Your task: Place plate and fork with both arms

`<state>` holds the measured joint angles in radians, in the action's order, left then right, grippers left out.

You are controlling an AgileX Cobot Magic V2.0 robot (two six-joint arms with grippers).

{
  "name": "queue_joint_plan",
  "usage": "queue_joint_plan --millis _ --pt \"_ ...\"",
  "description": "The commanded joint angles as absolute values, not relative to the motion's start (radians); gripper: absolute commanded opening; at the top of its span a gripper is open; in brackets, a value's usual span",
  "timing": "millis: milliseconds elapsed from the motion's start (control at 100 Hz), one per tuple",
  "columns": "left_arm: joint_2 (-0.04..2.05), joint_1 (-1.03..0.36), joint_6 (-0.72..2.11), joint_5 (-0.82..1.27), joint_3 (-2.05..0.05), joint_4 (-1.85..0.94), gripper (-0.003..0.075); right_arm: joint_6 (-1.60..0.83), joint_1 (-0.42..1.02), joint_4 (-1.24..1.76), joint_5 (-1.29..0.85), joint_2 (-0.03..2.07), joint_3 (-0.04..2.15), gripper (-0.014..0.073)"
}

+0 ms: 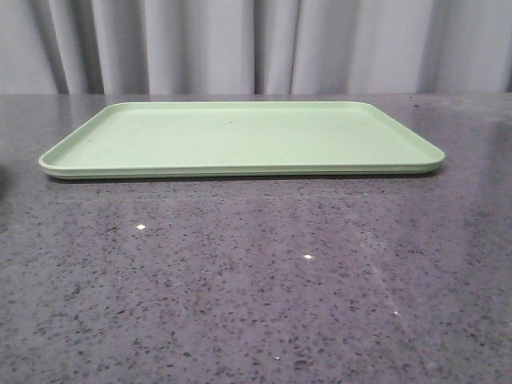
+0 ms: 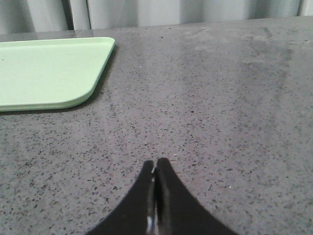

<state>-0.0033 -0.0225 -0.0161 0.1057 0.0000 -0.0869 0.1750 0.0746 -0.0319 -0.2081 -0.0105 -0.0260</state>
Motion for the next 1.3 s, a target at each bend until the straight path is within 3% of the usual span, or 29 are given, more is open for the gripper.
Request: queue_joint_plan --millis 0,600,950,1291 --pt "-0.034 -0.02 -0.023 0.022 0.013 -0.088 -0.002 0.168 0.078 -0.039 -0.134 -0.034 -0.022 -0.0068" --pt "-0.034 -0.02 -0.023 0.022 0.013 -0.088 -0.002 0.168 0.078 -0.04 -0.131 -0.034 -0.022 -0.0068" --pt "-0.034 -0.02 -0.023 -0.017 -0.024 -0.141 -0.002 0.168 0.078 -0.04 0.081 -0.034 -0.017 -0.0068" --pt "-0.006 -0.02 -0.023 0.158 -0.281 -0.182 -0.0021 0.174 0.078 -0.007 -0.246 0.031 0.211 -0.0067"
